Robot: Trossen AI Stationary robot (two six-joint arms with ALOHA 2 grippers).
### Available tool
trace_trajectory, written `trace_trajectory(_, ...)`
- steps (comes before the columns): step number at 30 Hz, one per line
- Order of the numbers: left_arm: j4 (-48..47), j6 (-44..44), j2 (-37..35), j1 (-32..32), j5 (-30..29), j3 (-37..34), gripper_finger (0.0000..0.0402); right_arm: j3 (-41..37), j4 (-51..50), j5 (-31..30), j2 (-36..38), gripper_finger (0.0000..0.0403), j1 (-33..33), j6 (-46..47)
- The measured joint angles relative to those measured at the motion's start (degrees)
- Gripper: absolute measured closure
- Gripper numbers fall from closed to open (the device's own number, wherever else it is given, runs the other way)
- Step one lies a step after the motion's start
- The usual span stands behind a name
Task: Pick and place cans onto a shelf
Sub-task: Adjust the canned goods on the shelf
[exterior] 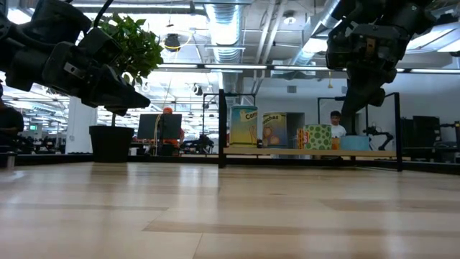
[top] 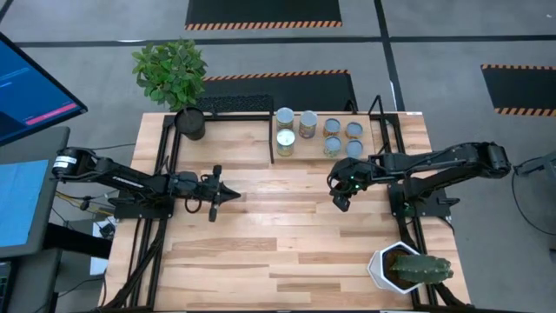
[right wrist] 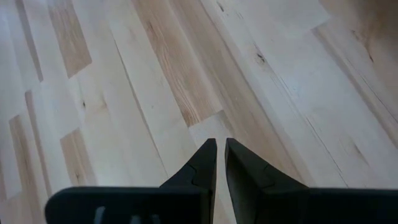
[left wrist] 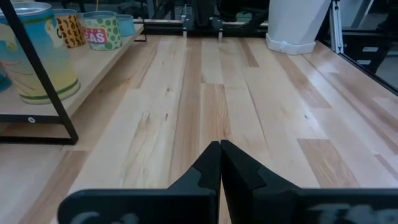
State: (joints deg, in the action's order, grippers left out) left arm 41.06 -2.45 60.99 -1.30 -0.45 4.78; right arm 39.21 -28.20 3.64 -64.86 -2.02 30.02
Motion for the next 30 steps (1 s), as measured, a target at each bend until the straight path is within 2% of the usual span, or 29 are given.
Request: trace_trajectory(30,-1.4,1.0,0.0,0.0,0.0,0.0,0.0401,0.0,-1.6,0.0,0.0,0.0345,0.0,0.0)
